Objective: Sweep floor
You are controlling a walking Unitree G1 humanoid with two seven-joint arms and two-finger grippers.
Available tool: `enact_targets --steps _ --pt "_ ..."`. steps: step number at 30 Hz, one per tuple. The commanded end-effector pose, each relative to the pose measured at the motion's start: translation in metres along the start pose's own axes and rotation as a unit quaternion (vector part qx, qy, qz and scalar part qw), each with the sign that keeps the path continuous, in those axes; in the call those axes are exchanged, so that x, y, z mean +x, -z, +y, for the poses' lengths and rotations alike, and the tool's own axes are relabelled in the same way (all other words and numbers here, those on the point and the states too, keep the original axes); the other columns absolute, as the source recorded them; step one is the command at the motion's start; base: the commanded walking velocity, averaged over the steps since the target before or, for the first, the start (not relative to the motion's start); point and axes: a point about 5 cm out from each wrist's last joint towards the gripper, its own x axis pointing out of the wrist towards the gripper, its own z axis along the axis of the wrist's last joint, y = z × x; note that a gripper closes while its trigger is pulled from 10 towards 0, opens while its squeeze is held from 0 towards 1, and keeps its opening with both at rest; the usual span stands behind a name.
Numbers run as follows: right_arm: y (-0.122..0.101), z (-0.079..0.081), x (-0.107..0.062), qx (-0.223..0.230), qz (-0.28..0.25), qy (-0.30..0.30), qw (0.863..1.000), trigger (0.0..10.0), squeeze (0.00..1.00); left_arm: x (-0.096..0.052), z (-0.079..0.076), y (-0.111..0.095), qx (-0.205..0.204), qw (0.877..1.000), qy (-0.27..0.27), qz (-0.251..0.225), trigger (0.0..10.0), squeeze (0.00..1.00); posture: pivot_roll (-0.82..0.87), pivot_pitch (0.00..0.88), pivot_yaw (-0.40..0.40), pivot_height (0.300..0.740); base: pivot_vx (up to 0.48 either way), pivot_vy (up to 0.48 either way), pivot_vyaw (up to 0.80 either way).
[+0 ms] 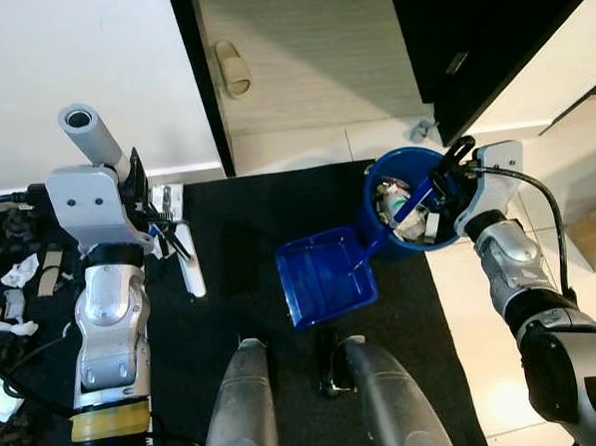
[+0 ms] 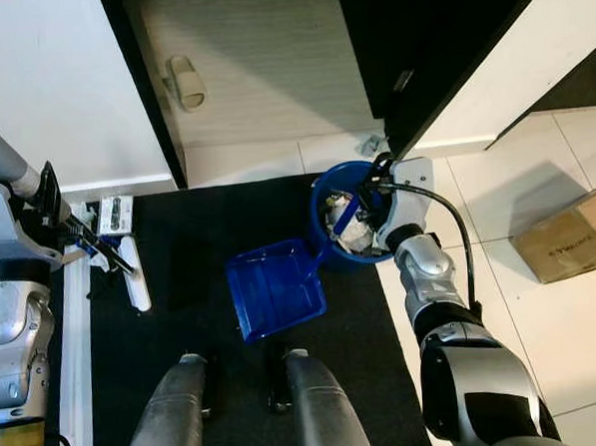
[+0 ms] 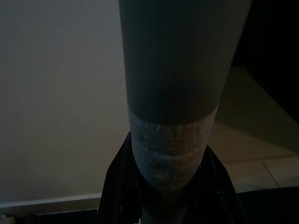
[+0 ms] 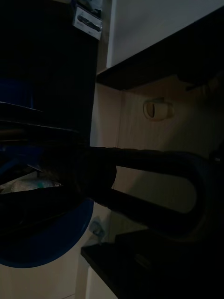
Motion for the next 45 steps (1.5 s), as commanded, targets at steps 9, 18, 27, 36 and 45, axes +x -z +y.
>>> enact_targets --steps 9,18,27,36,45 --pt "0.001 -0.022 -0.006 0.072 -0.015 0.098 0.993 0.0 0.0 -0.005 -0.006 0.031 0.032 0.998 0.021 0.056 10.0 0.0 0.16 0.208 -0.112 0.74 0.0 0.0 0.0" --pt "-0.008 -0.011 -0.002 0.133 -0.07 0.095 0.984 10.0 0.0 0.004 -0.009 0.03 0.067 0.992 0.063 0.081 10.0 0.0 0.11 0.129 -0.096 0.74 0.0 0.0 0.0" --pt "-0.007 -0.012 -0.006 0.141 -0.089 0.114 0.979 10.0 0.0 0.028 -0.018 0.02 0.099 0.99 0.095 0.045 10.0 0.0 0.11 0.081 -0.092 0.74 0.0 0.0 0.0" --pt "0.002 -0.016 -0.015 0.146 -0.083 0.137 0.976 10.0 0.0 0.036 -0.02 0.015 0.103 0.988 0.108 0.035 10.0 0.0 0.11 0.08 -0.082 0.74 0.0 0.45 0.0" --pt "0.006 -0.017 -0.019 0.149 -0.083 0.149 0.974 10.0 0.0 0.04 -0.022 0.015 0.102 0.988 0.112 0.034 10.0 0.0 0.11 0.088 -0.073 0.74 0.0 0.48 0.0"
